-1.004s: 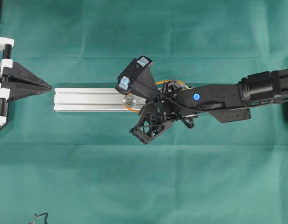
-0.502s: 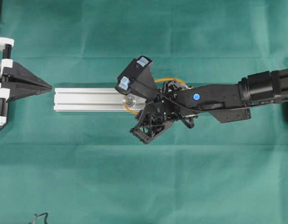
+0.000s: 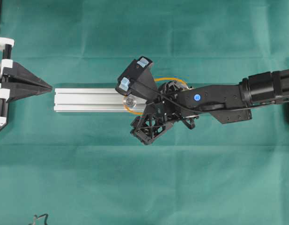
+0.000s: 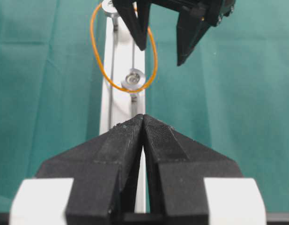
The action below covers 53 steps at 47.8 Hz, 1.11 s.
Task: Hook the rubber onto the shaft.
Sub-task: 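Lower the stretched band end down around the left post, then open the right gripper, release the band, and lift away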
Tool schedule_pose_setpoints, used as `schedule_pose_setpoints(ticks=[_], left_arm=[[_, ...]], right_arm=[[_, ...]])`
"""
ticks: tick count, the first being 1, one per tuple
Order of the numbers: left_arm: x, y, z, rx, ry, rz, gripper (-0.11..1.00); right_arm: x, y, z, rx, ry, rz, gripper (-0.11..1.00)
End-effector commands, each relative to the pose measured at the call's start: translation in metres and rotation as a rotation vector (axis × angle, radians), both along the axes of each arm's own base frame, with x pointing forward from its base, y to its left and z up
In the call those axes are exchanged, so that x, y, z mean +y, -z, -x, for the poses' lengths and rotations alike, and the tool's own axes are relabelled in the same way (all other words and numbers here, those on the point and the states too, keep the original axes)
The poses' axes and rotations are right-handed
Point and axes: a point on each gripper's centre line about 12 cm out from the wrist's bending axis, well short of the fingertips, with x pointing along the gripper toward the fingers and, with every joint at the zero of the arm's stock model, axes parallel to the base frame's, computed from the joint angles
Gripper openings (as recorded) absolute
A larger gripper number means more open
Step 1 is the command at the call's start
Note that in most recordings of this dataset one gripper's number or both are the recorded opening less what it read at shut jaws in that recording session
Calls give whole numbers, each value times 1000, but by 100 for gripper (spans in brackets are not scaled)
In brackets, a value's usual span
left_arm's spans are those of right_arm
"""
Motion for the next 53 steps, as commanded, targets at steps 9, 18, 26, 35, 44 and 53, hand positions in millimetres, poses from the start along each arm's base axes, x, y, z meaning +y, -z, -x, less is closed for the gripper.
schedule_pose_setpoints(ticks=[9, 18, 26, 35, 44, 53], left_arm=[[-1, -11, -3, -26, 3, -1, 0], [-1, -12, -3, -29, 3, -1, 0], [-1, -12, -3, -28, 3, -1, 0], [-1, -12, -3, -32, 3, -1, 0], [-1, -12, -3, -31, 5, -1, 0], [-1, -12, -3, -34, 3, -1, 0]], right_arm=[[1, -40, 2, -91, -9, 1, 89], [-3, -68, 12, -121, -11, 23, 89], [-6, -90, 24, -128, -7, 41, 89], [-8, -113, 35, -158, -2, 43, 89], [-9, -129, 45, -164, 4, 47, 89], [-10, -129, 46, -156, 4, 55, 89]])
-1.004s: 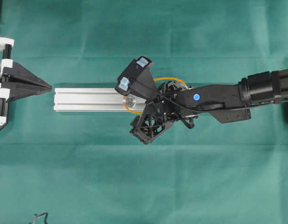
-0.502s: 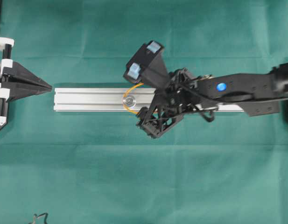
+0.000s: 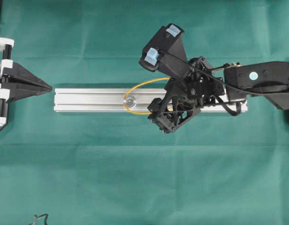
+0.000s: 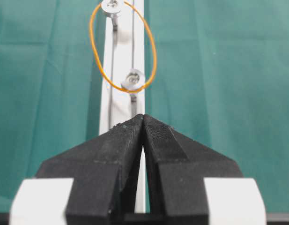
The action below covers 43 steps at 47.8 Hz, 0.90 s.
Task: Hook the rubber onto the shaft.
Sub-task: 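Open the right gripper, release the band, and lift away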
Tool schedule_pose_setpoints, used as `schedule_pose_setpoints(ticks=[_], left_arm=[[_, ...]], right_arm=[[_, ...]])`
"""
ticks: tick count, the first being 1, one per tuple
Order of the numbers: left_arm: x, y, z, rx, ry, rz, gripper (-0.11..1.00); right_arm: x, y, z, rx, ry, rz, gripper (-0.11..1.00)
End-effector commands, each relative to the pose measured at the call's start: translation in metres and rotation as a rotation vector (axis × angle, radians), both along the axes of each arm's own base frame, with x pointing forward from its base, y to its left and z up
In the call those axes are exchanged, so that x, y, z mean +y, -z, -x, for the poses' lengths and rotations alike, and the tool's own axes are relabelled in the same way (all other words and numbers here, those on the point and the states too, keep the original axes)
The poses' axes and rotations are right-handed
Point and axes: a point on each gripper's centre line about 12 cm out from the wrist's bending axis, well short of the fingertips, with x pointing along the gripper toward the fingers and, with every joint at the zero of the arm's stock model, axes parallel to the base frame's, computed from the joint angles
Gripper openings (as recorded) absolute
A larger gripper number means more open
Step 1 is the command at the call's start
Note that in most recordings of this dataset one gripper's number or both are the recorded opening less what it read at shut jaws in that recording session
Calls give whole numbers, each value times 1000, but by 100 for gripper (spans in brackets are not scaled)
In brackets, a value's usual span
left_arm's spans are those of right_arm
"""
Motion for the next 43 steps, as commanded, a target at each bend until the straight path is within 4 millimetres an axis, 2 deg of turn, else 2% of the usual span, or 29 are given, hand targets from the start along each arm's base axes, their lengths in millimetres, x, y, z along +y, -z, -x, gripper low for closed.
schedule_pose_setpoints(ticks=[1, 18, 43], left_arm=[[-1, -12, -3, -32, 3, -1, 0], [-1, -12, -3, -32, 3, -1, 0], [-1, -13, -3, -34, 4, 1, 0]], right_arm=[[1, -15, 3, -37, -5, 2, 89], [0, -15, 4, -32, -40, 30, 89], [-1, -13, 7, 43, -430, 290, 89]])
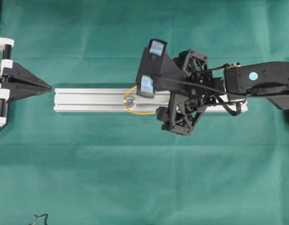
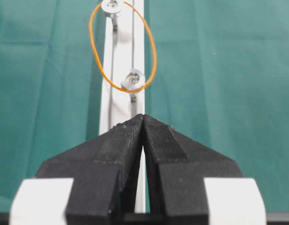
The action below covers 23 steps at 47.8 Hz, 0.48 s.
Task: Hook the rubber onto the shaft.
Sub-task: 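Open the right gripper, release the band, and lift away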
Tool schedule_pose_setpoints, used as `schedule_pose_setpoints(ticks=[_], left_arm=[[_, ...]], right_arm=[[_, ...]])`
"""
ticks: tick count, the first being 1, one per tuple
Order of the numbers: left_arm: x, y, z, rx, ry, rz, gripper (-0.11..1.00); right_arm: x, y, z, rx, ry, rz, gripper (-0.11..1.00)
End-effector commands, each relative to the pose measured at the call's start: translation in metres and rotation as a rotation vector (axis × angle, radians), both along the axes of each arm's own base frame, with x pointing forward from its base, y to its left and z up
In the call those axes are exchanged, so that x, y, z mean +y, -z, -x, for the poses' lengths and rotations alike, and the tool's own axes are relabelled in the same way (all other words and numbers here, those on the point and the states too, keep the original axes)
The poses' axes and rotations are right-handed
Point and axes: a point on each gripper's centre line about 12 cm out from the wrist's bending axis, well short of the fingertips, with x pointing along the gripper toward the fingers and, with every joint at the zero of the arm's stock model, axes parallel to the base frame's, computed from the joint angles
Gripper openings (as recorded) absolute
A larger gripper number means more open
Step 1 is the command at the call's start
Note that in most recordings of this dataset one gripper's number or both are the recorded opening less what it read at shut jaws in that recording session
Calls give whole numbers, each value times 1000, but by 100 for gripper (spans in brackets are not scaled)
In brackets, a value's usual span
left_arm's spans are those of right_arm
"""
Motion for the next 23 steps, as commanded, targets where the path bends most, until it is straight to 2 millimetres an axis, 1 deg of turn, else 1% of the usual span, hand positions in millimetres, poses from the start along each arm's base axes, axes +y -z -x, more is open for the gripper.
schedule_pose_setpoints(ticks=[1, 9, 23], left_arm=[[-1, -12, -3, -32, 6, -1, 0], [-2, -12, -3, -32, 9, -1, 0], [-2, -12, -3, -29, 10, -4, 0]], right_arm=[[0, -16, 3, -33, -56, 34, 89], [0, -15, 5, -5, -148, 92, 89], [0, -15, 5, -6, -155, 96, 89]])
